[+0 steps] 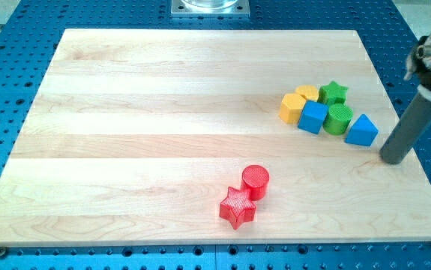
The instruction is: Move the blue triangle top right to the red circle
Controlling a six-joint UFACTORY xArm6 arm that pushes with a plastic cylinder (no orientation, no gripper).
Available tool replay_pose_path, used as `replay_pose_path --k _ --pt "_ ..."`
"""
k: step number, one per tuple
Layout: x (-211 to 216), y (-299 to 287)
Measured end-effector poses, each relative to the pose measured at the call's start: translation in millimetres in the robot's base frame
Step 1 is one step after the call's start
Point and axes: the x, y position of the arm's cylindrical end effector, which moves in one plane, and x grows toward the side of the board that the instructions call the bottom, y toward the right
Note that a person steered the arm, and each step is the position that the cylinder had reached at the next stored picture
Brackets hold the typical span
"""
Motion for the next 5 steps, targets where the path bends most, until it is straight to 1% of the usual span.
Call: replay_pose_path --k 1,2,3,4,5 --pt "-33 2" --pt "-40 -38" --pt "-29 -91" --pt "-26 -44" --pt "-13 -39"
